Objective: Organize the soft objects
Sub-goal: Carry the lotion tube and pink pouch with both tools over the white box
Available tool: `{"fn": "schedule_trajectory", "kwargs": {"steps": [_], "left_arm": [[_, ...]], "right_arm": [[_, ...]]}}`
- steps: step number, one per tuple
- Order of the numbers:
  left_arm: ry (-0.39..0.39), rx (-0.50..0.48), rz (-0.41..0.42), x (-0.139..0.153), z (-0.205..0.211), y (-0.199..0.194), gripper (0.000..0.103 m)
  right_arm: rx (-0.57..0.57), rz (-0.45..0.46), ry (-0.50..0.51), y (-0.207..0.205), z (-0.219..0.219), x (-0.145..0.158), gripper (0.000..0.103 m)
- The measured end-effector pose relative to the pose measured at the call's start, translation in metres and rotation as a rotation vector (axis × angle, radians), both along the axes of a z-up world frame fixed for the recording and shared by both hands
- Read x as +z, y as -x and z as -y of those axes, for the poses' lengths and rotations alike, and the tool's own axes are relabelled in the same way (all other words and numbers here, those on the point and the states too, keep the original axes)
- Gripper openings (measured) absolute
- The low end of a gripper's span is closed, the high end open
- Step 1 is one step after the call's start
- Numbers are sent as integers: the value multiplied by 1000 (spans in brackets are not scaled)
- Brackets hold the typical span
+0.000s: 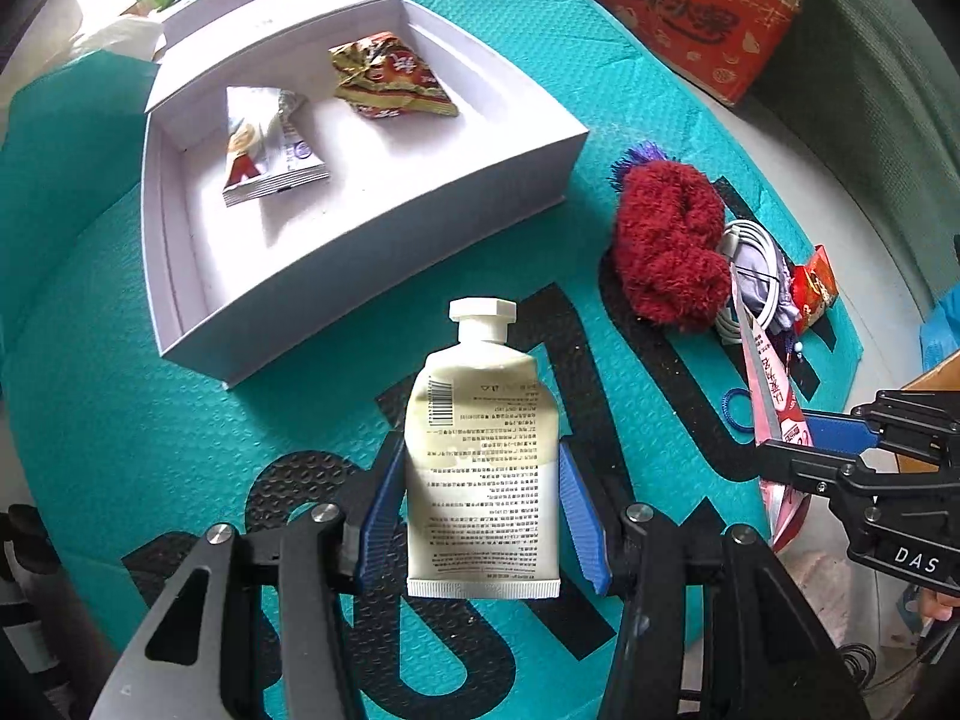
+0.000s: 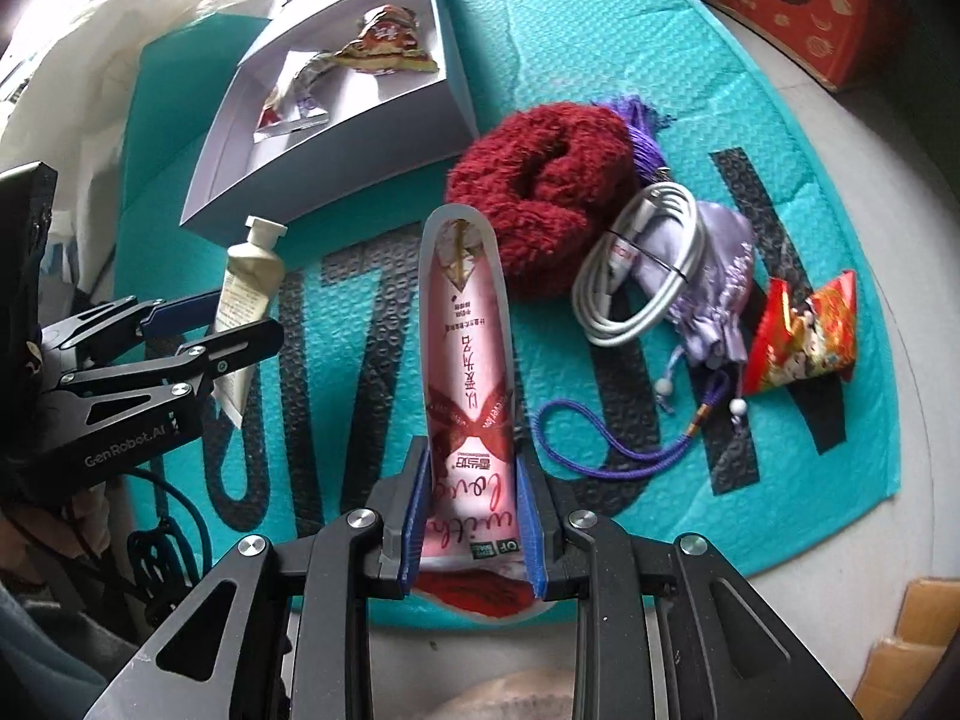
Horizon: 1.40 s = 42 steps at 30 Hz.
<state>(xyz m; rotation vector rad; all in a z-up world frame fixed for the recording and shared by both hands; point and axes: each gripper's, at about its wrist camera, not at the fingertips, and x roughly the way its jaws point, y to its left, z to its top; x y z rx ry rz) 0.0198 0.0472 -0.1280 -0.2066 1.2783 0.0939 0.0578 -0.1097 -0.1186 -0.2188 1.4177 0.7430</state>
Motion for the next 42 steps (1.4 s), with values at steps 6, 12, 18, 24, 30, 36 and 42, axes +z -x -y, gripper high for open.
{"fn": "schedule_trajectory", "kwargs": {"steps": [6,12,18,24,30,36,42], "left_arm": [[-9,58,-7,2,-14,13,49],[46,113,22,14,-27,24,49],[7,115,74,37,-42,28,49],[9,152,122,51,-61,20,49],[-33,139,182,71,-71,4,49],[-91,146,204,81,-81,-13,49],[-115,184,216,86,-95,-22,49]], "right_arm": [[90,-14,-21,0,-25,-4,26],[162,-24,-42,-1,-46,1,26],[239,-13,-70,-3,-63,17,26],[304,16,-94,-2,-84,32,26],[335,60,-116,-13,-104,48,26],[342,106,-127,-33,-119,57,26],[350,130,-141,-48,-135,62,26]]}}
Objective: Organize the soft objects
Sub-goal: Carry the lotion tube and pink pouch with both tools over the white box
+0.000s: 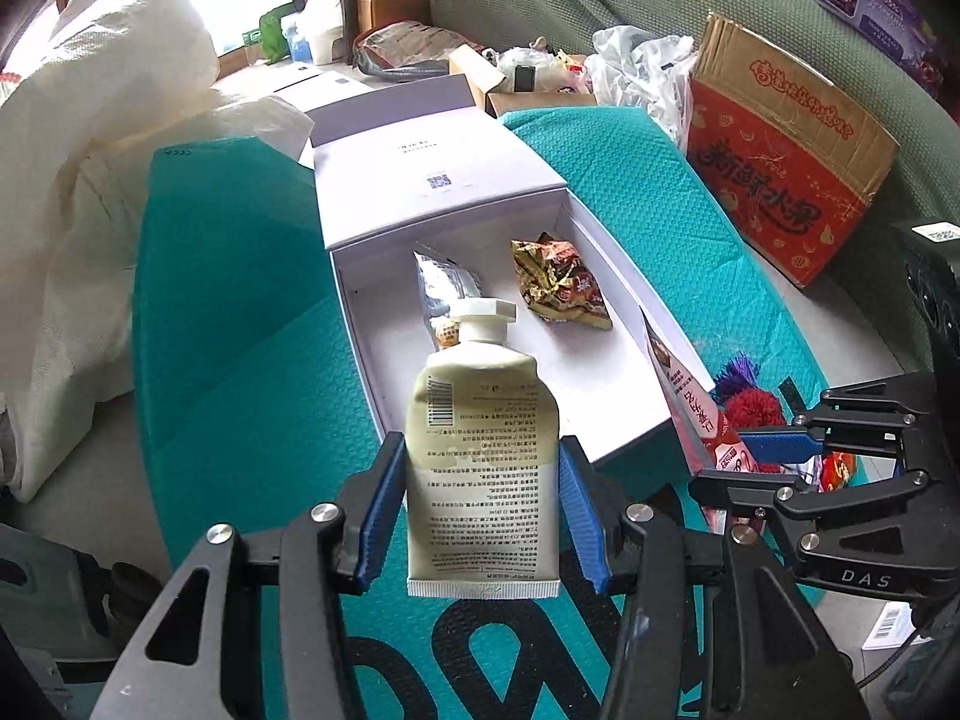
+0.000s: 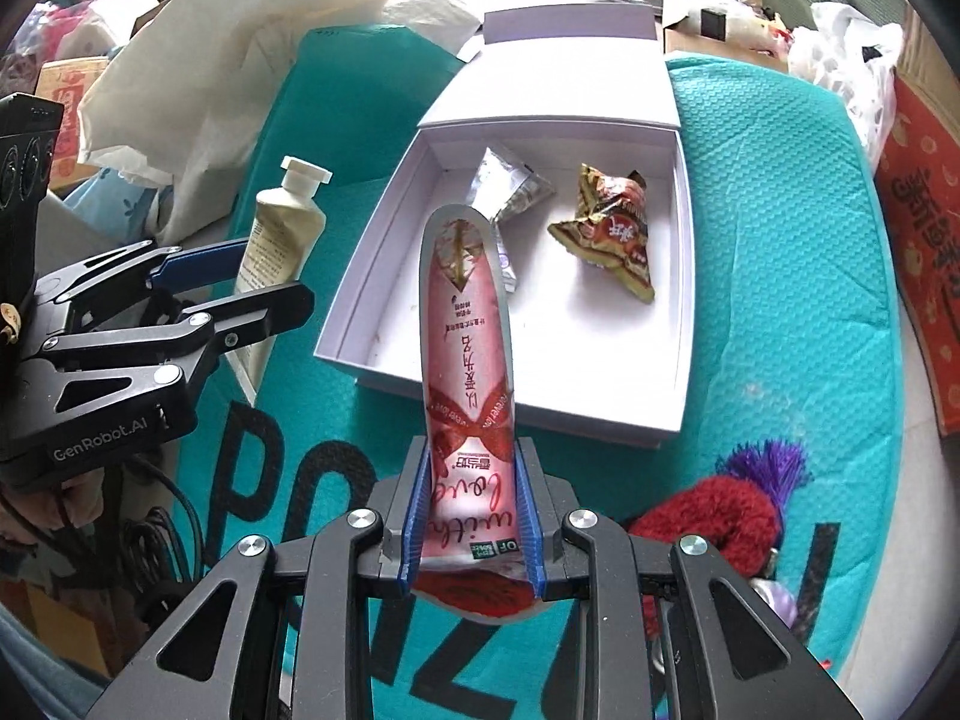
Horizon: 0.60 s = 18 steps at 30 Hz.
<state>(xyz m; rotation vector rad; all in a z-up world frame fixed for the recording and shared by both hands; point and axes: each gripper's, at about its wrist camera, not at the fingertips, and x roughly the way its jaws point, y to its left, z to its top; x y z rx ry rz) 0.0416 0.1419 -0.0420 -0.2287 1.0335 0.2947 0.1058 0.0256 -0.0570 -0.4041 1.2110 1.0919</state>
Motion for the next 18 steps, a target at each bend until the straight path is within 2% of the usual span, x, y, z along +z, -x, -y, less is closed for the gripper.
{"fn": "schedule_trajectory", "kwargs": {"steps": [12,18], "left_arm": [[-96,7,87,36,-17,-38,49],[-120,19,106,46,-25,-56,49]], "right_arm": [[9,57,-90,-36,-29,27,26],[-4,74,-124,-50,-38,40,26]]}}
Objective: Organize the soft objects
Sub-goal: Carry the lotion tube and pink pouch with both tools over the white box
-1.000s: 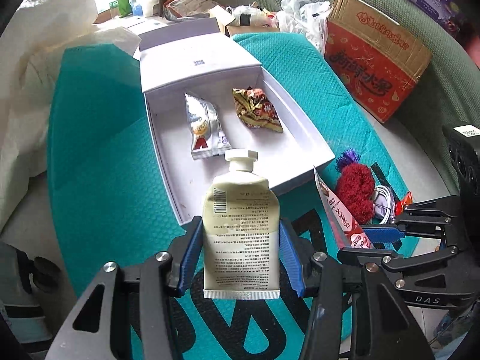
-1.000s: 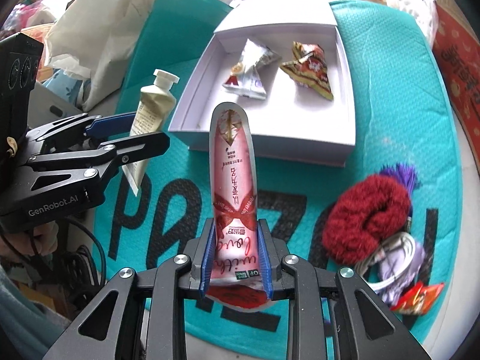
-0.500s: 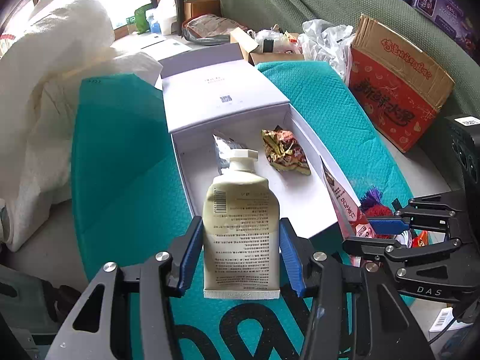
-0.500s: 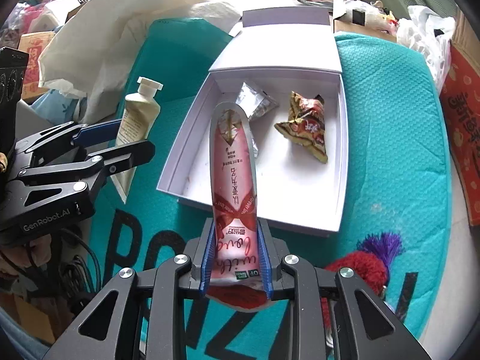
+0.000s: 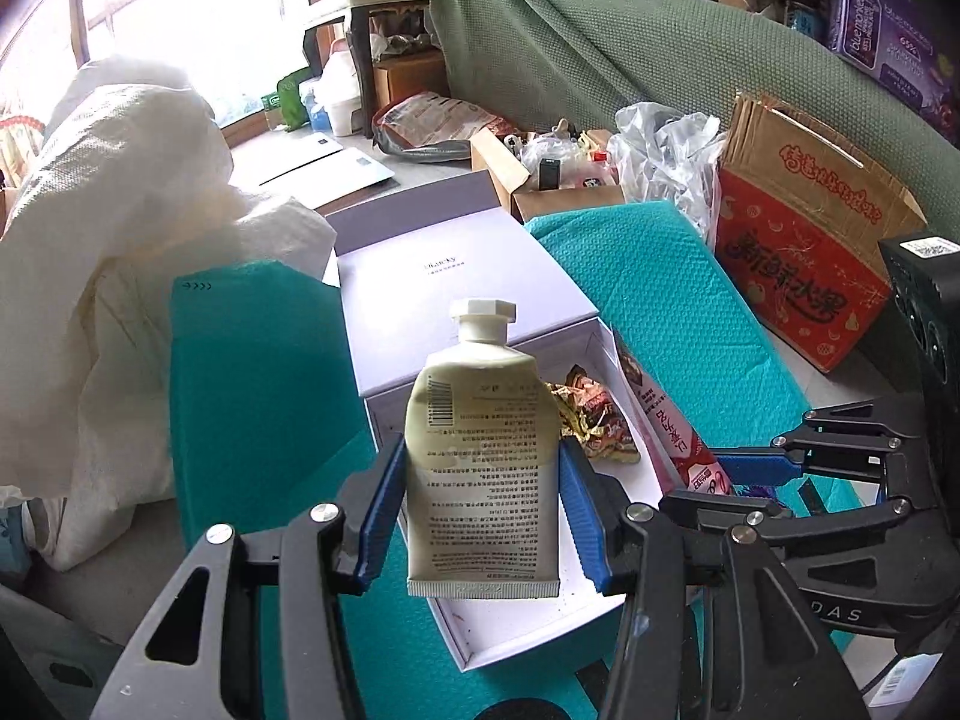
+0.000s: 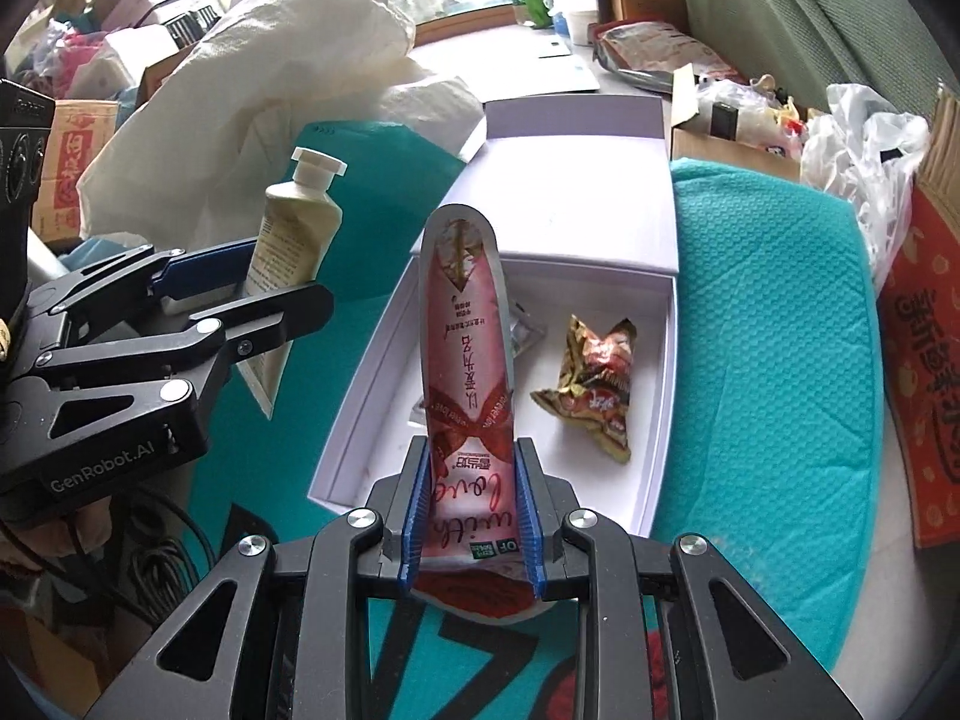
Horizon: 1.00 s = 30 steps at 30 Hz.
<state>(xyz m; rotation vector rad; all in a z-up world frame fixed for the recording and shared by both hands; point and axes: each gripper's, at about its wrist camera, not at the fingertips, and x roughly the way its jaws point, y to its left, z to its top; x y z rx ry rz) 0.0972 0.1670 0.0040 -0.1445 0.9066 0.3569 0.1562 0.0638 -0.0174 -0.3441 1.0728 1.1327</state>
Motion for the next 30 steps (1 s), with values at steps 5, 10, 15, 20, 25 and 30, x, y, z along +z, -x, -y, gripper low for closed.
{"fn": "schedule_trajectory", "kwargs": {"steps": [5,10,15,20,25,30], "left_arm": [[-6,2,11,4,-6,-9,49],[-14,15,29,5,-16,-18,49],[-13,46,30,3,-29,-23,49],[-4,79,19,-3,-38,-26,49],[41,118,-13,-20,-49,-33,49],[44,138,-44,-38,-56,-42,49]], "right_arm": [[-6,23,-11,-10,-10,7,26],[-11,50,-17,-20,-21,13,26],[-18,68,-21,-31,-33,15,26],[-16,55,-17,-43,-46,9,26],[-9,72,4,-51,-60,-1,26],[-13,91,21,-57,-70,-9,26]]}}
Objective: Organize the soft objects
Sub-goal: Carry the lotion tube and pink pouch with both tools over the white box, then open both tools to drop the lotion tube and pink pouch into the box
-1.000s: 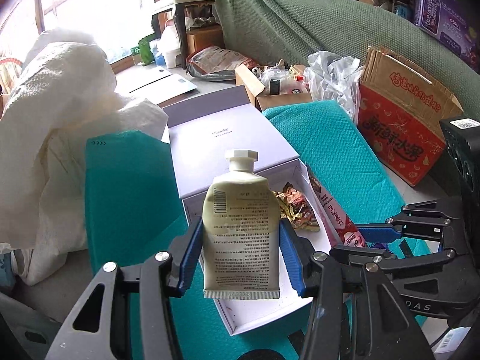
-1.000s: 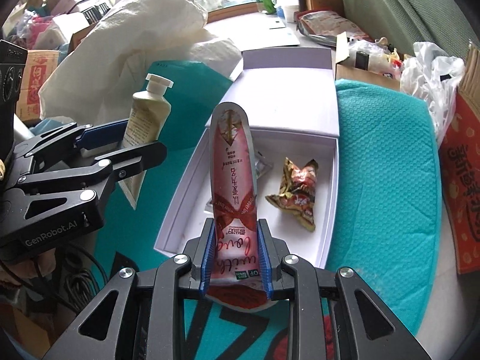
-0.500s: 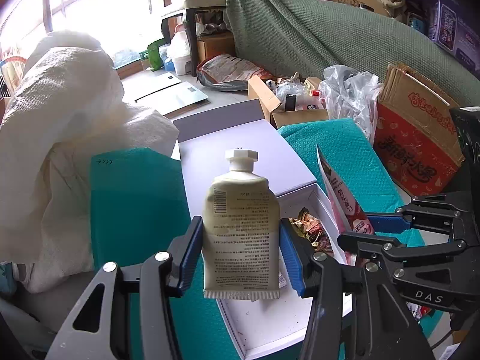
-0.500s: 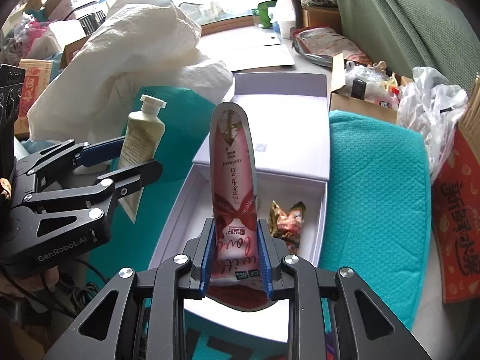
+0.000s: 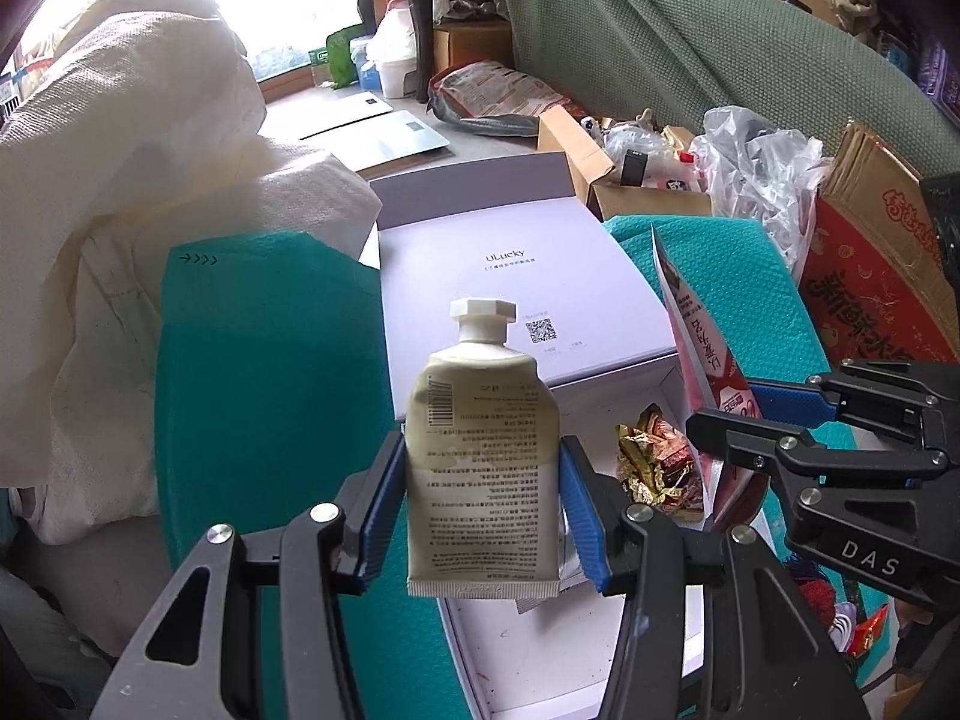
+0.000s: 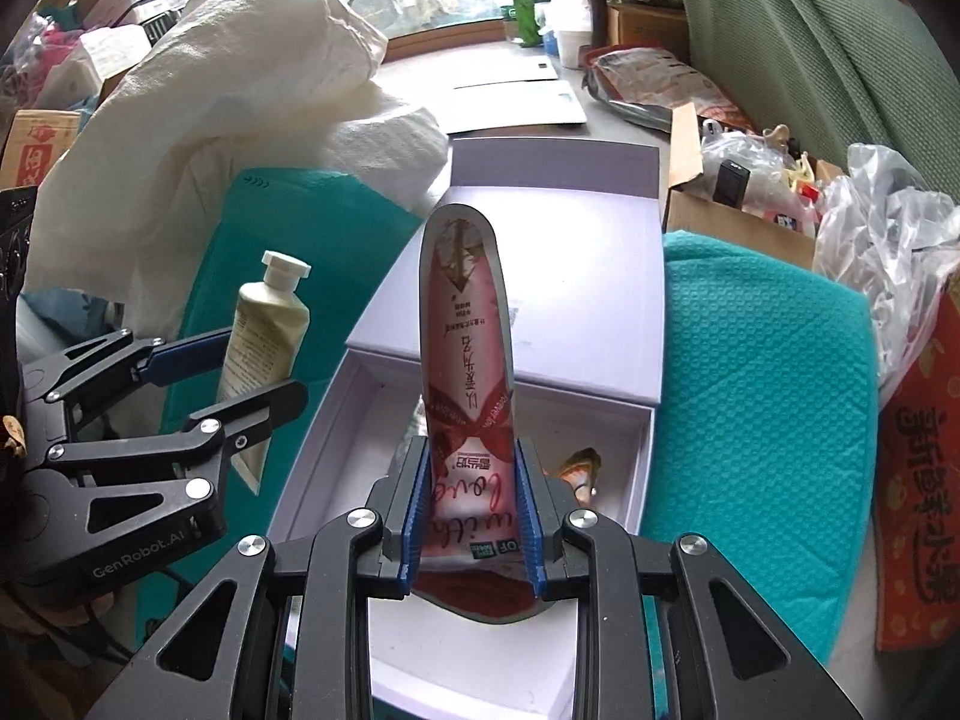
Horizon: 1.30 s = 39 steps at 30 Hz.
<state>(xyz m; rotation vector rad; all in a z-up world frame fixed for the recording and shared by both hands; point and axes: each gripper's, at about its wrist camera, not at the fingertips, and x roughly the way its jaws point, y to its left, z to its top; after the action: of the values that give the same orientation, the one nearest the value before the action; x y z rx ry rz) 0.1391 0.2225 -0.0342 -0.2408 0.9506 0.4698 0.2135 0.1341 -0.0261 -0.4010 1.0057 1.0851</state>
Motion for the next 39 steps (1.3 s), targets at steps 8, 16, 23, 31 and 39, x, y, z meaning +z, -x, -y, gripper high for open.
{"fn": "schedule_trajectory", "kwargs": {"steps": [8,16,23,31,39], "left_arm": [[-6,-14,-55,-30,-5,-21,49],[27,-24,-89,-59,-6,-34,49],[77,-2,-127,-82,-10,-31,49],[122,48,-139,-100,-11,-25,50],[125,48,-209,-112,-6,-31,50]], "right_arm": [[-31,10,46,-12,-9,-24,26],[-69,10,78,-16,-13,-51,26],[-79,8,99,-13,-15,-69,27],[-73,40,127,-8,-18,-78,30],[-74,49,142,-9,-25,-80,37]]}}
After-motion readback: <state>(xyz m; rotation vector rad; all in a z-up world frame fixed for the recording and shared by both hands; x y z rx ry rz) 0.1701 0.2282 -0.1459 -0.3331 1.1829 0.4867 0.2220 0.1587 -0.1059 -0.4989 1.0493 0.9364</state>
